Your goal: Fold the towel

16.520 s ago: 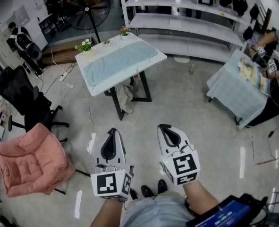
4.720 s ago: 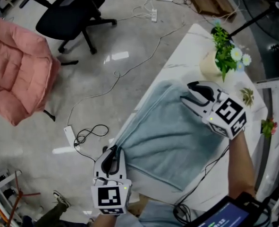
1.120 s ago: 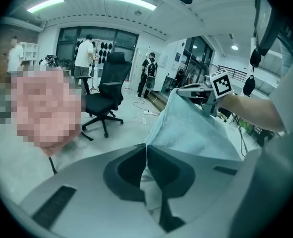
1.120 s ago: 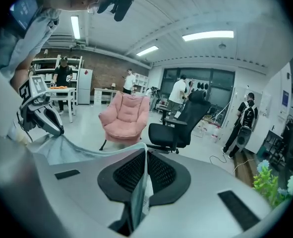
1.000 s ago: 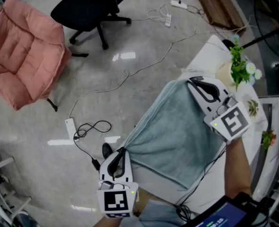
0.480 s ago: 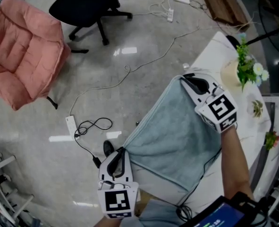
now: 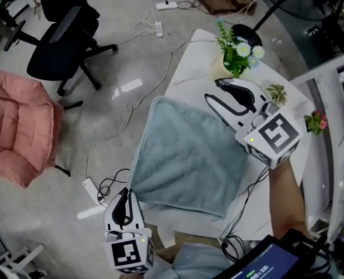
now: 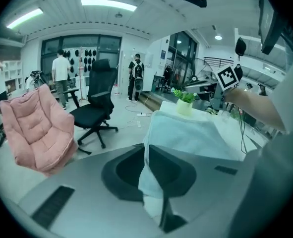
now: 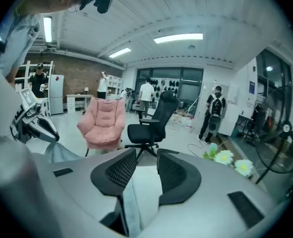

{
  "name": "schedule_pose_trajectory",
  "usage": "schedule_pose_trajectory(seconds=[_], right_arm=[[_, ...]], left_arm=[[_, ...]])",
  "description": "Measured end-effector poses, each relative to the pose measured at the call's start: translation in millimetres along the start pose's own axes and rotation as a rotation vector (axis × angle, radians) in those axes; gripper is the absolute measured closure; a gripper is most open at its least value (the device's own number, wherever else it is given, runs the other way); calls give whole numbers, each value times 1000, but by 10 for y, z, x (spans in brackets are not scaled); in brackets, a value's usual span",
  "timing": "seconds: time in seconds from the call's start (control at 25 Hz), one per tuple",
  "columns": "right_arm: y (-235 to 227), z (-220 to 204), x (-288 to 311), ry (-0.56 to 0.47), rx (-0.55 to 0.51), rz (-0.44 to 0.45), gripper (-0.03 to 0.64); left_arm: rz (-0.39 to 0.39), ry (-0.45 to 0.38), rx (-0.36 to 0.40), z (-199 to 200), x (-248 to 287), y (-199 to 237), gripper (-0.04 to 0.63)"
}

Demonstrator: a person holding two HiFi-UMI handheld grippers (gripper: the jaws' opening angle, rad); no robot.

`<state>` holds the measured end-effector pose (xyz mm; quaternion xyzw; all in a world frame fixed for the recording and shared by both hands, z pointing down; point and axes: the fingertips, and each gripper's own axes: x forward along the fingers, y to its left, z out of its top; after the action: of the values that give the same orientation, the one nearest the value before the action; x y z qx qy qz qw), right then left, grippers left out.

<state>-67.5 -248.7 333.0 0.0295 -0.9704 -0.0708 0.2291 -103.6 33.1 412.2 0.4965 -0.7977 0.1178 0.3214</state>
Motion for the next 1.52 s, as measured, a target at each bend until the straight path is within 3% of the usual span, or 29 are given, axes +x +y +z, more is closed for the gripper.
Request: schedule_pose_trajectory(seconds=[0.16, 0.32, 0.44, 0.68, 0.88, 1.08, 1.24, 1.4, 1.52], right_arm=[[-169, -581, -673, 137, 57, -109, 483], [57, -1494, -1042, 295, 118, -77, 511], [188, -1955, -1128, 352, 159, -55, 514], [131, -2283, -1094, 390, 143, -66, 526], [-61, -2356, -1144, 423, 103, -134, 528], [-279, -2382, -1245, 458, 40, -177, 534], [-388, -2460, -1319, 468, 52, -190, 517], [-410, -2417, -1336, 417, 142, -206, 488], [-296, -2162, -1479, 347, 230, -232, 454]], left_arm=[[-141, -33, 95, 308, 18, -512, 563], [-322, -12, 161, 259, 63, -1203, 563], [-472, 37, 192, 67, 107, -1742, 565], [-713, 192, 147, -373, 198, -2539, 571], [-761, 352, 171, -816, 282, -2718, 572], [-761, 499, 138, -1191, 213, -2750, 574], [-748, 517, 124, -1243, 213, -2781, 578], [-754, 523, 123, -1237, 216, -2810, 580], [-768, 459, 92, -1040, 163, -2754, 580]])
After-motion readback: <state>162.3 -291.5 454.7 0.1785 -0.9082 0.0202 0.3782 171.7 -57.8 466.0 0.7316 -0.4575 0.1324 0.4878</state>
